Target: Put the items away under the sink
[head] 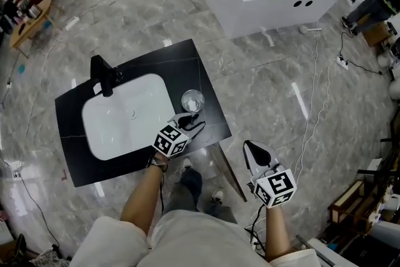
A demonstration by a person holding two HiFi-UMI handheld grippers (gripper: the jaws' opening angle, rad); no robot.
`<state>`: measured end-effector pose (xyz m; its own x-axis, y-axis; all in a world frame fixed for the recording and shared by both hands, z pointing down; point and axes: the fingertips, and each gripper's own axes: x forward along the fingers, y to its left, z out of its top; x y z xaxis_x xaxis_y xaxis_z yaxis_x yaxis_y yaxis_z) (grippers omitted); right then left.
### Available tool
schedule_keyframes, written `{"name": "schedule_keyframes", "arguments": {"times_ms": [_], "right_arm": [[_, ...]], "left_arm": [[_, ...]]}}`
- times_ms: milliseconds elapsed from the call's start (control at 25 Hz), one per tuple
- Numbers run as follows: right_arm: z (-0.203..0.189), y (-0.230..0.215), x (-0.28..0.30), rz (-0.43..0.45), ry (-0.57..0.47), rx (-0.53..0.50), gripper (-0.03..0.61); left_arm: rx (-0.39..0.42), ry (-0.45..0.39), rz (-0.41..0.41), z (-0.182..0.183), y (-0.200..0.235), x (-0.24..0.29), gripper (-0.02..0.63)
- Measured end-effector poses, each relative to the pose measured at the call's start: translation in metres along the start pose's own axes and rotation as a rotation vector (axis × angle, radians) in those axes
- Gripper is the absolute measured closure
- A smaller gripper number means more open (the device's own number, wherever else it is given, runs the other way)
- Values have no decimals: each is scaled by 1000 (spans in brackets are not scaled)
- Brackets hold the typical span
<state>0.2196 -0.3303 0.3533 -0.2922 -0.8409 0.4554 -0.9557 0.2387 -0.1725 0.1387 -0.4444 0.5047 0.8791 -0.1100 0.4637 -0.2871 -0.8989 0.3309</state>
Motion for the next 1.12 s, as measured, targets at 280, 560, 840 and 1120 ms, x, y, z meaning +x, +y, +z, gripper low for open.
{"name": "schedule_keyframes", "arguments": {"times_ms": [280,560,840,1120], "right_arm": [[-13,-12,-17,-25,9,29,572],[-14,-15,-25,-17,-1,26,571],[-7,-15,-33,12,-8,2,572],[-1,-19,-36,41,-26,-19,572]], "left_arm": [[-56,-72,36,4,4,9,553],[-7,-123,27,15,-1,6,589],[-13,-163,18,22,-13,1,592],[8,-198,26,36,-23,-18,597]]}}
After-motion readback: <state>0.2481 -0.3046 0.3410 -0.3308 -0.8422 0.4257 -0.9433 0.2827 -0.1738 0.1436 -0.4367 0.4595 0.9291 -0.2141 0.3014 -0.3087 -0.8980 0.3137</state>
